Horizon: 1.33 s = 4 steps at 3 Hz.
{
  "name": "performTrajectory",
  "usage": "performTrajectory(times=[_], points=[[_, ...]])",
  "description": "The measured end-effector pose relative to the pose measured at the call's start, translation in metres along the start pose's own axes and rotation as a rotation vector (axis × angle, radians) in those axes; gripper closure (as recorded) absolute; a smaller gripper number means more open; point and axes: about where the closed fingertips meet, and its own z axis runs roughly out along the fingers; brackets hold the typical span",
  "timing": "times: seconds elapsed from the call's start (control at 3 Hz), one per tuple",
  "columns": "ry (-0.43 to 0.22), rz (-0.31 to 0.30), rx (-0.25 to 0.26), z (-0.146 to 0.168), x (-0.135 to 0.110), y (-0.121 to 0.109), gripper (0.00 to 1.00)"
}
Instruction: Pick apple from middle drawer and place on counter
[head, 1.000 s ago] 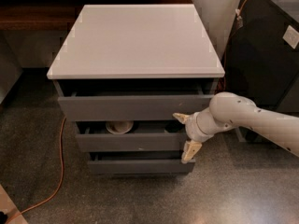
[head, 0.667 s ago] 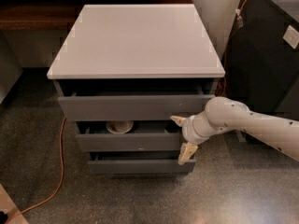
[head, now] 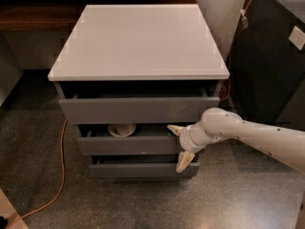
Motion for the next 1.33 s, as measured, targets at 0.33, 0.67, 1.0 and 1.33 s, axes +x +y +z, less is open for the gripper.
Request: performTrajectory(times=[0.33,0.67,1.0,1.33], points=[[0.038,-0.023,-0.020,0.006,0.004,0.002,0.00],[0.097,-0.083,-0.054,0.026,0.017,0.000,0.00],[0.117,-0.120,-0.068,0.042,0.027,-0.002,0.00],[0.124,-0.153,-0.051,0.058,0.039,-0.005,0.00]])
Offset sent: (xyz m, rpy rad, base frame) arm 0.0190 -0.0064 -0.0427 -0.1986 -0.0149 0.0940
